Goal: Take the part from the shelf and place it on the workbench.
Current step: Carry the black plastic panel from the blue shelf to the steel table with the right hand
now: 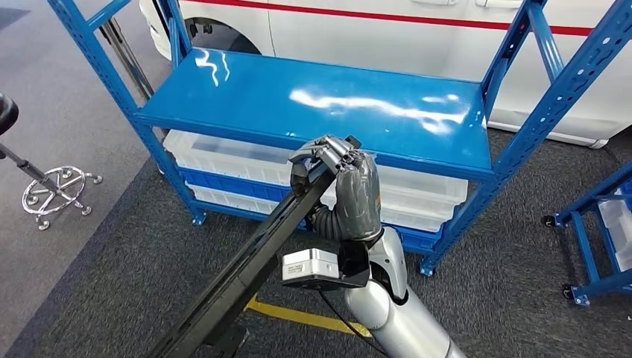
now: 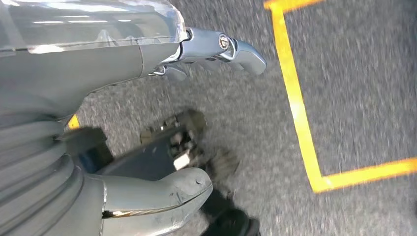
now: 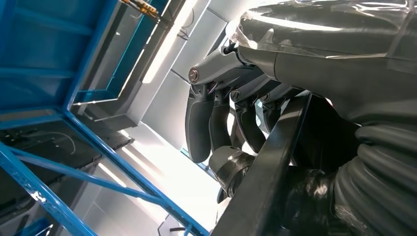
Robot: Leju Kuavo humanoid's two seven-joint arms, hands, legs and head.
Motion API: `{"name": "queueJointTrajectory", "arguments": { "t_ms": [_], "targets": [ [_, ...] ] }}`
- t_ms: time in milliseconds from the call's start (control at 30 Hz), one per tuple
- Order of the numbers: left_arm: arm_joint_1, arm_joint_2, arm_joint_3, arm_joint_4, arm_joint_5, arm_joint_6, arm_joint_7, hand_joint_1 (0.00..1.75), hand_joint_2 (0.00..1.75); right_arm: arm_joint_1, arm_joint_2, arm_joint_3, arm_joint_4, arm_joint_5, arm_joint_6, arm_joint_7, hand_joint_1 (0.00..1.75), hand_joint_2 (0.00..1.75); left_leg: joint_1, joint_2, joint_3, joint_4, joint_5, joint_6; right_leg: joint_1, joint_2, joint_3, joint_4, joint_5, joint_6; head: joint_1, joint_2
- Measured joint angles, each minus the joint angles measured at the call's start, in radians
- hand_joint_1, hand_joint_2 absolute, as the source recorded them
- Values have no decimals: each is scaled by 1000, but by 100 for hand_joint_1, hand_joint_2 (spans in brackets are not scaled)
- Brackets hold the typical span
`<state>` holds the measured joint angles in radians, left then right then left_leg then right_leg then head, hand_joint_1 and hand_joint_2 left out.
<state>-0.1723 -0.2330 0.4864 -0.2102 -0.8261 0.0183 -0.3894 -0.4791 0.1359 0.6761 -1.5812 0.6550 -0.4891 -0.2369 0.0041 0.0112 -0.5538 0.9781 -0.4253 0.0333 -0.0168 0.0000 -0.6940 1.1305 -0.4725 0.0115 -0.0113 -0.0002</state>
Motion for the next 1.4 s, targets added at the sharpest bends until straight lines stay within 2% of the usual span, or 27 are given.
{"name": "queueJointTrajectory", "arguments": {
  "t_ms": [67, 100, 133, 167, 267, 300, 400, 433, 500, 567, 600, 633, 667, 767, 833, 900, 933, 967, 1000, 1067, 1100, 1133, 1167, 1233, 1300, 1333, 1400],
  "targets": [
    [-1, 0, 0, 0, 0, 0, 1, 0, 175, 0, -1, 3, 1, -1, -1, 0, 175, 175, -3, 1, -23, 3, 14, 5, 1, 0, -39, 125, -80, 3, 0, 0],
    [0, 0, 0, 0, 1, 0, 2, 0, 175, 1, -1, 4, 2, -2, -1, 0, 175, 175, -4, 2, -36, 7, 19, 5, 1, 0, -47, 168, -100, 5, 0, 0],
    [0, 0, 0, 0, 1, 0, 2, 0, 175, 2, -1, 5, 4, -3, -1, 0, 175, 175, -4, 2, -49, 13, 24, 4, 1, 0, -39, 180, -103, 6, 0, 0],
    [1, 0, 0, 0, 1, 0, 2, 0, 175, 2, -1, 5, 5, -4, -1, 0, 175, 175, -4, 2, -61, 21, 28, 2, 1, 0, -11, 154, -89, 6, 0, 0],
    [0, 0, 0, 0, 1, 0, 2, 0, 175, -1, -1, 8, 6, -8, -4, -1, 175, 175, -4, 2, -91, 45, 34, -6, 4, -2, 107, -21, -41, -4, 0, 0],
    [0, 0, 0, 0, 1, 0, 2, 0, 175, -2, -1, 10, 7, -9, -7, -1, 175, 175, -5, 2, -97, 51, 37, -12, 7, -2, 125, -55, -37, -9, 0, 0],
    [0, 0, 0, 0, 1, 1, 3, 0, 175, -3, -1, 14, 10, -14, -18, -5, 175, 175, -4, 1, -106, 54, 49, -31, 10, -1, 121, -72, -23, -27, 0, 0],
    [0, 0, 0, 0, 1, 2, 3, 0, 175, -3, -1, 15, 11, -15, -19, -6, 175, 175, -3, 0, -110, 60, 40, -38, 8, -2, 118, -76, -16, -34, 0, 0],
    [0, 0, 1, 0, 1, 2, 4, 0, 175, -4, -1, 16, 13, -17, -20, -8, 175, 175, 3, -3, -134, 126, -20, -51, 2, -4, 109, -82, 0, -46, -1, 0],
    [1, 0, 1, 0, 1, 2, 4, 0, 175, -3, 0, 17, 16, -17, -22, -9, 175, 175, 9, -4, -171, 253, -104, -64, 2, -5, 92, -82, 14, -49, -1, 0],
    [1, 0, 1, 0, 1, 2, 4, 0, 175, -3, 0, 17, 17, -18, -23, -9, 175, 175, 12, -4, -182, 304, -128, -68, 2, -5, 82, -81, 20, -48, -1, 0],
    [1, 0, 1, 0, 1, 2, 4, 0, 175, -3, 0, 18, 19, -18, -23, -9, 175, 175, 14, -4, -177, 323, -133, -71, 2, -5, 72, -80, 28, -47, -1, 0],
    [1, 0, 1, 0, 1, 2, 4, 0, 175, -3, 0, 18, 19, -18, -23, -9, 175, 175, 16, -4, -151, 301, -119, -72, 1, -5, 63, -79, 34, -45, -1, 0],
    [-1, 0, 1, 0, 1, 2, 5, 0, 175, -4, 0, 18, 19, -18, -25, -10, 175, 175, 15, -8, -11, 98, -63, -67, -1, -3, 47, -79, 51, -32, -1, 0],
    [-2, 0, 1, 0, 1, 2, 5, 0, 175, -4, 0, 18, 19, -19, -28, -10, 175, 175, 9, -14, 26, 31, -57, -57, -2, -3, 45, -86, 65, -19, -1, 0],
    [-1, 0, 1, 0, 1, 2, 6, 0, 175, -4, 0, 19, 20, -20, -31, -11, 175, 175, 5, -15, 21, 20, -40, -41, -2, -3, 45, -96, 81, -6, -1, 0],
    [-2, 0, 1, 0, 1, 2, 7, 0, 175, -4, -1, 19, 20, -20, -33, -11, 175, 175, 6, -12, 17, 12, -28, -33, -2, -2, 41, -95, 76, 0, -1, 0],
    [-3, 0, 1, 0, 1, 3, 7, 0, 175, -4, -2, 19, 20, -21, -35, -11, 175, 175, 7, -9, 12, 4, -15, -23, -1, -1, 32, -81, 56, 3, 0, 0],
    [-5, -1, 1, 0, 0, 4, 8, 0, 175, -3, -3, 19, 21, -22, -36, -11, 175, 175, 8, -5, 3, -4, -2, -15, 0, -1, 18, -45, 19, 4, 0, 0],
    [-6, -1, 1, 0, 0, 7, 10, 0, 175, -1, -6, 19, 22, -23, -38, -11, 175, 175, 3, -2, -20, -4, 19, -3, 1, 0, -19, 77, -74, 4, 1, 0],
    [-6, -1, 1, 0, -1, 8, 11, 0, 175, 1, -8, 19, 23, -24, -39, -11, 175, 175, 1, -1, -35, -1, 28, -1, 1, 0, -32, 136, -103, 4, 0, 0],
    [-6, -1, 1, 0, -1, 9, 11, 0, 175, 3, -10, 19, 23, -25, -39, -11, 175, 175, -1, 0, -50, 3, 36, -1, 2, 0, -31, 169, -111, 4, 0, 0],
    [-6, -1, 1, 0, -1, 9, 11, 0, 175, 5, -11, 19, 24, -25, -39, -11, 175, 175, -3, 0, -66, 9, 44, -2, 2, 0, -14, 170, -100, 4, 0, 0],
    [-6, -2, 1, 0, -1, 10, 12, 0, 175, 6, -12, 19, 24, -25, -40, -11, 175, 175, -3, 0, -95, 24, 58, -5, 3, -1, 70, 72, -57, -2, 0, 0],
    [-6, -3, 1, 0, -1, 11, 13, 0, 175, 5, -11, 19, 24, -26, -42, -11, 175, 175, -4, 0, -118, 38, 71, -13, 9, -1, 149, -47, -49, -10, 0, 0],
    [-6, -4, 1, 0, -1, 12, 14, 0, 175, 5, -11, 19, 24, -26, -45, -12, 175, 175, -4, 0, -124, 41, 78, -19, 11, -1, 165, -77, -55, -13, 0, 0],
    [-6, -6, 1, 0, -1, 13, 15, 0, 175, 6, -11, 19, 24, -27, -50, -12, 175, 175, -4, -1, -129, 38, 95, -31, 14, -1, 160, -89, -46, -20, 0, 0]
  ]
}}
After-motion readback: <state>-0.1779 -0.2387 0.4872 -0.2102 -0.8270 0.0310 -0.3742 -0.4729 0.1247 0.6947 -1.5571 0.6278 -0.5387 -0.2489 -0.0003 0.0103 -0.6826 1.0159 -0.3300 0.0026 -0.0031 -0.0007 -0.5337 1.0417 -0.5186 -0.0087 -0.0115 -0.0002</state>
